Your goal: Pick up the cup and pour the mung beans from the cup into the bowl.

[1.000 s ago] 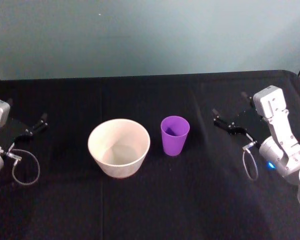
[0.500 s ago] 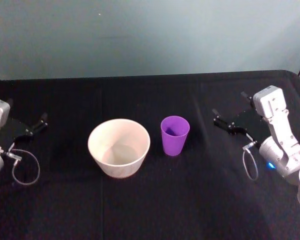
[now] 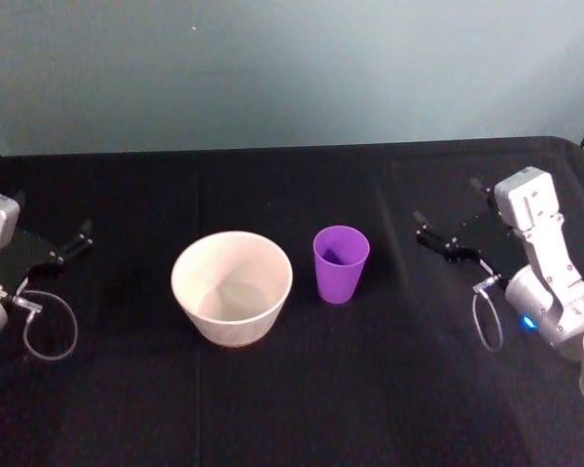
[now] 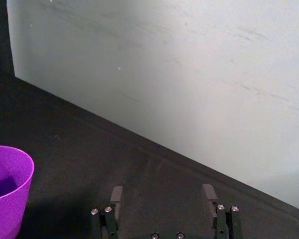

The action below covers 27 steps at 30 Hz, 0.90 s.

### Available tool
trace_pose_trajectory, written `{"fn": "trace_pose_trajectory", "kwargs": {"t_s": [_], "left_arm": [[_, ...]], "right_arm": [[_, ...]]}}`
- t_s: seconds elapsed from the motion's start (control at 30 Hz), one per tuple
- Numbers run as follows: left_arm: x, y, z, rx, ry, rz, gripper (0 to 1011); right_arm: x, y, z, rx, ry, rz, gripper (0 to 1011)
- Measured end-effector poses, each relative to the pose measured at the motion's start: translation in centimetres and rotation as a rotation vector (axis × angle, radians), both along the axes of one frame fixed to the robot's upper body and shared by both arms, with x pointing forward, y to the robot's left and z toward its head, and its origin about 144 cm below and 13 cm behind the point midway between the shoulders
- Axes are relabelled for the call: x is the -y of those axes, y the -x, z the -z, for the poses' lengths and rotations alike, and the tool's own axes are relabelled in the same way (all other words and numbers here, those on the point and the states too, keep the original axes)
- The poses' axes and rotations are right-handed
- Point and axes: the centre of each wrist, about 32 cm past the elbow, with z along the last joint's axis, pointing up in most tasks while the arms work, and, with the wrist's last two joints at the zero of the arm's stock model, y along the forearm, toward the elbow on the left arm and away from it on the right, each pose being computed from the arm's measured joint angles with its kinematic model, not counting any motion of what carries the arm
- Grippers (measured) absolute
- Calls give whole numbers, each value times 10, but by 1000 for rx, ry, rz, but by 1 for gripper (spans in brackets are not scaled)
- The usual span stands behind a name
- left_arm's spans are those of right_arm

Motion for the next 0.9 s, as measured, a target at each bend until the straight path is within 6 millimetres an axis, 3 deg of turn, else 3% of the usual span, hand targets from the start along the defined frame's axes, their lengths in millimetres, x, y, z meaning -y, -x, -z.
{"fn": "trace_pose_trajectory", "kwargs": {"t_s": [0.23, 0.57, 0.9], "left_arm": [[0, 0, 0, 0, 0, 0, 1000], [0, 0, 0, 0, 0, 0, 1000], [0, 0, 0, 0, 0, 0, 1000]], "right_arm": [[4, 5, 4, 17, -34, -57, 1002], [5, 15, -11, -13, -66, -113, 1002], [8, 43, -10, -79, -90, -180, 1002]]}}
